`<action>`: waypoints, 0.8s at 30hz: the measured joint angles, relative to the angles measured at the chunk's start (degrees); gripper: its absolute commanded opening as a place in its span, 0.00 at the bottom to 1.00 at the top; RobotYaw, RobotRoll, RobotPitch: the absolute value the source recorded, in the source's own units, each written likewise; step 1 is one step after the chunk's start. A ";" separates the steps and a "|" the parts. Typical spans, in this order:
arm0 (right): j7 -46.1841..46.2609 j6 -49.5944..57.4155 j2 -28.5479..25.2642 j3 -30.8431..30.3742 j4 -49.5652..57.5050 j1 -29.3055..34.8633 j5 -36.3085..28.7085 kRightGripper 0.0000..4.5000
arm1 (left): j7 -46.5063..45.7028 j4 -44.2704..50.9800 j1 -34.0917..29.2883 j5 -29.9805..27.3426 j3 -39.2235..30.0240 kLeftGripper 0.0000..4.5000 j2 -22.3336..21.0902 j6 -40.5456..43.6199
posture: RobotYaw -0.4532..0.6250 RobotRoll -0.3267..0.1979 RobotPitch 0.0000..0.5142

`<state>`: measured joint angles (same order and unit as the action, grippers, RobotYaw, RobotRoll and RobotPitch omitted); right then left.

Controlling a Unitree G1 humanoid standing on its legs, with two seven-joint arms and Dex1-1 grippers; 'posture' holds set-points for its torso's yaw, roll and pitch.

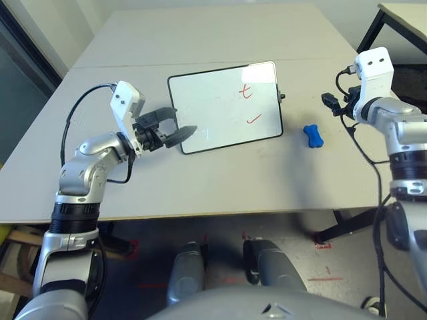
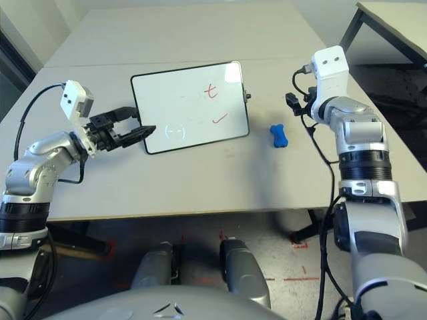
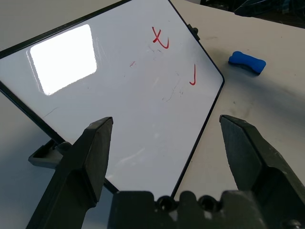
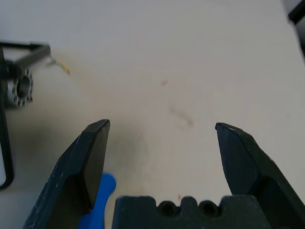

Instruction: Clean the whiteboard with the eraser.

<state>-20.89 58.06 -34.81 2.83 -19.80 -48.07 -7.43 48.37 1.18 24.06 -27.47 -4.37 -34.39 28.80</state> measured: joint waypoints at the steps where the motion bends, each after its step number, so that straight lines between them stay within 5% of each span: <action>1: -0.22 4.01 -0.45 -0.59 -0.03 -1.18 -0.05 0.99 | -0.01 -0.04 0.00 0.26 0.15 1.00 0.22 -0.09 | 0.29 0.62 0.16; 9: -2.55 19.69 -0.83 -4.41 -1.20 -5.16 -0.88 0.99 | -0.04 -1.02 0.13 1.32 1.11 1.00 1.66 -1.07 | 0.30 0.62 0.15; 24: -2.55 19.03 2.82 -5.65 -5.00 -5.20 -0.82 0.99 | -0.27 -1.43 -0.03 1.99 1.10 1.00 1.76 -1.59 | 0.32 0.62 0.16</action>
<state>-23.44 77.08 -31.98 -2.82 -24.80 -53.27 -8.25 48.10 -0.25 24.03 -25.49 -3.27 -32.63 27.21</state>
